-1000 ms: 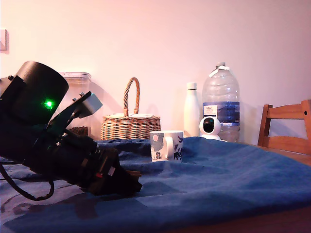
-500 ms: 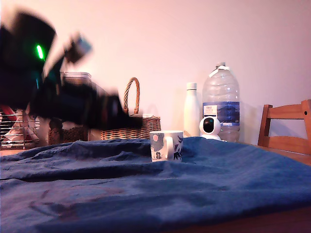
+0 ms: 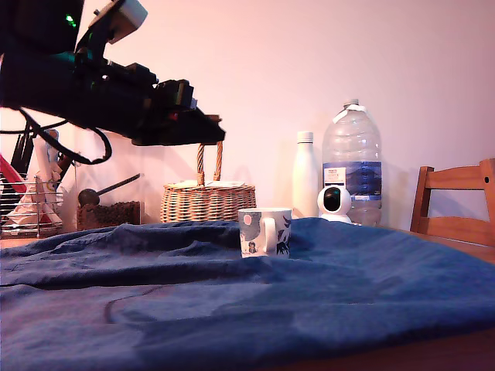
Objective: Pick up the coffee capsules on the table and drop them inside the coffee cup
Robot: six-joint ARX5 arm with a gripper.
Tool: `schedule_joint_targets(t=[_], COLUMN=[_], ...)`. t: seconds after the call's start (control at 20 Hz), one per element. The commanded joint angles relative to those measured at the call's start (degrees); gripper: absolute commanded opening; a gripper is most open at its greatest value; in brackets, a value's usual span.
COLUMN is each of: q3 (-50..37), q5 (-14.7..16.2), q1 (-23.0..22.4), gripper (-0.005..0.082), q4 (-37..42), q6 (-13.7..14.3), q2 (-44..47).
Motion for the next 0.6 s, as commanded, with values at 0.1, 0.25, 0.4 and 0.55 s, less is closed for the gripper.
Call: schedule_joint_targets(t=[0.1,0.25,0.4,0.55], q3=[2.95,4.13,4.15,4.15], q5=[-0.68,-0.7,-1.27,-1.73], q1=[0.0,0.0,0.11,0.15], gripper=[0.0192,0.0192,0.0192,0.0192], q4=[-4.17,-7.52,-8.7,-10.32], q6=[-0.17,-0.37,-0.37,-0.37], q2=[-0.09,-0.09,-0.09,-0.09])
